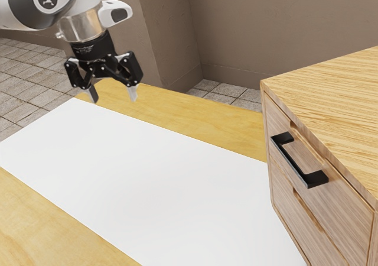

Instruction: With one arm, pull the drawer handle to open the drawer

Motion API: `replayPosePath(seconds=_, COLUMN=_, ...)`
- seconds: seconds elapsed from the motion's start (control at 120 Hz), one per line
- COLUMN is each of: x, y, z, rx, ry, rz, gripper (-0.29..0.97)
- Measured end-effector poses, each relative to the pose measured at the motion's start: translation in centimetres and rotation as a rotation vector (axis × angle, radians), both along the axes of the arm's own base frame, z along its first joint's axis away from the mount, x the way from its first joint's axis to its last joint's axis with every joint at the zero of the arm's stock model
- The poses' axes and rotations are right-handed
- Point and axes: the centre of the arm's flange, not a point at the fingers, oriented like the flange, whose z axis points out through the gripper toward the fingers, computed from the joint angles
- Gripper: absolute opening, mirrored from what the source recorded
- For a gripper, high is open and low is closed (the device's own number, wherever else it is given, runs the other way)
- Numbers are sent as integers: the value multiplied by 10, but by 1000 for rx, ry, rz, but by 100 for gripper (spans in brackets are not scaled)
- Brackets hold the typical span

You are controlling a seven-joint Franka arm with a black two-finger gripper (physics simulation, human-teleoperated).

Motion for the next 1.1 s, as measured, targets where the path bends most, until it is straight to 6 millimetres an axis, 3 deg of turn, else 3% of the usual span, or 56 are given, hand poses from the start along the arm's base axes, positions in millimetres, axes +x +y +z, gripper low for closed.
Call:
replayPosePath(seconds=0.133, x=-3, y=18, z=4, rx=-3, ry=-20, rz=2, gripper=68)
replayPosePath(seconds=0.158, x=-8, y=20, z=22, rx=0, ry=-56, rz=-1, gripper=68)
replayPosePath(seconds=0.225, x=-40, y=17, z=107, rx=47, ry=-215, rz=-11, gripper=68)
replayPosePath(seconds=0.258, x=-53, y=15, z=131, rx=60, ry=-258, rz=-19, gripper=68)
replayPosePath(seconds=0.358, x=-74, y=4, z=162, rx=70, ry=-317, rz=-52, gripper=68)
replayPosePath(seconds=0.442, x=-83, y=-5, z=171, rx=60, ry=-333, rz=-88, gripper=68)
replayPosePath(seconds=0.708, x=-77, y=-22, z=148, rx=39, ry=-236, rz=-121, gripper=68)
replayPosePath(seconds=0.758, x=-84, y=-33, z=129, rx=-10, ry=-177, rz=-177, gripper=68)
replayPosePath(seconds=0.808, x=-109, y=-51, z=108, rx=-53, ry=-126, rz=-266, gripper=68)
replayPosePath(seconds=0.917, x=-229, y=-122, z=72, rx=7, ry=-96, rz=-468, gripper=68)
replayPosePath(seconds=0.967, x=-269, y=-142, z=51, rx=9, ry=-90, rz=-559, gripper=68)
replayPosePath(seconds=1.033, x=-305, y=-156, z=34, rx=-9, ry=-103, rz=-695, gripper=68)
replayPosePath(seconds=1.1, x=-317, y=-166, z=30, rx=-3, ry=-130, rz=-869, gripper=68)
